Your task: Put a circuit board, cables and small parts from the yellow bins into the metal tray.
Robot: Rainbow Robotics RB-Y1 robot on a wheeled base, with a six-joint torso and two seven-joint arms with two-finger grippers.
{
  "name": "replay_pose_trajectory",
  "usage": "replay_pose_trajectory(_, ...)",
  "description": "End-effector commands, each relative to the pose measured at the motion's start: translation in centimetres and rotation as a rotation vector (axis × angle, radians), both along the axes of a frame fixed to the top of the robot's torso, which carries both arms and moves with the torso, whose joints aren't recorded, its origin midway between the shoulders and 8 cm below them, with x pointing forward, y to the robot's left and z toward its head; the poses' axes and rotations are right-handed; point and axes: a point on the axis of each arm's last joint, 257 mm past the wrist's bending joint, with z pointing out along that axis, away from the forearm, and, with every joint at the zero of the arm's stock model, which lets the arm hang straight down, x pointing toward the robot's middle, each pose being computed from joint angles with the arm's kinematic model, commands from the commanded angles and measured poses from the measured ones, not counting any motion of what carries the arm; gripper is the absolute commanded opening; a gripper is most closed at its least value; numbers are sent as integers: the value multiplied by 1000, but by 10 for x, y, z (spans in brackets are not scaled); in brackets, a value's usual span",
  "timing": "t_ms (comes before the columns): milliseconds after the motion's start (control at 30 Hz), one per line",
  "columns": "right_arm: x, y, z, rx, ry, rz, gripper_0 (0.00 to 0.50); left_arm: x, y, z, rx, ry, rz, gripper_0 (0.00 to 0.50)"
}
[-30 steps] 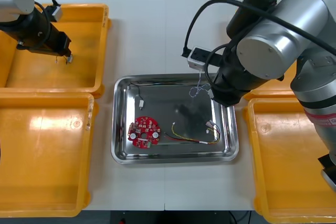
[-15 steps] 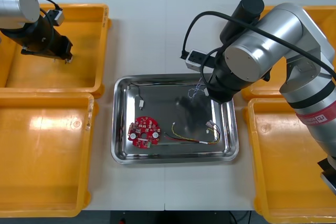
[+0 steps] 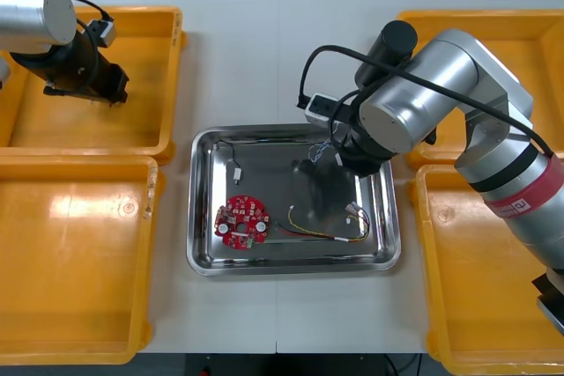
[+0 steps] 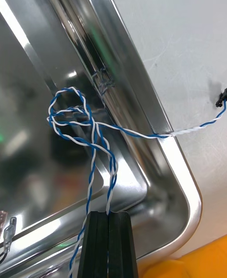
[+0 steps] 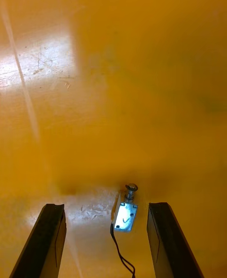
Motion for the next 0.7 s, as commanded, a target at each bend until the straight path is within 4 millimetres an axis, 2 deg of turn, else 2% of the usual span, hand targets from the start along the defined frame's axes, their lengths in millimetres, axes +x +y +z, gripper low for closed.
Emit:
replay_pose_trajectory(33,-2,6,-5,-20,-19,33,0,8,-6,9,52,-34,-105,500)
replay_pose_trajectory(167,-1,7,-7,-15,-25,40,0,7,-7,6,55,-26,-111,500)
replay_pose_trajectory(233,-1,8,-8,-10,-28,41,36,6,-7,5,59,-23,-113,500)
replay_pose_trajectory(300,0,7,-9,-11,-31,40,207,4,-6,0,60,-16,-113,500)
replay_pose_trajectory(333,0,7,-9,-10,-30,39,235,4,-6,-1,60,-16,-112,500)
replay_pose_trajectory(367,0,7,-8,-14,-32,39,290,3,-5,-3,59,-15,-112,500)
replay_pose_trajectory(400,0,7,-8,-13,-33,39,384,2,-4,-5,62,-12,-114,500)
replay_pose_trajectory(467,0,7,-8,-12,-33,38,500,2,-4,-6,60,-12,-114,500)
replay_pose_trajectory(700,-1,9,-8,-3,-27,35,500,2,-3,-7,63,-12,-116,500)
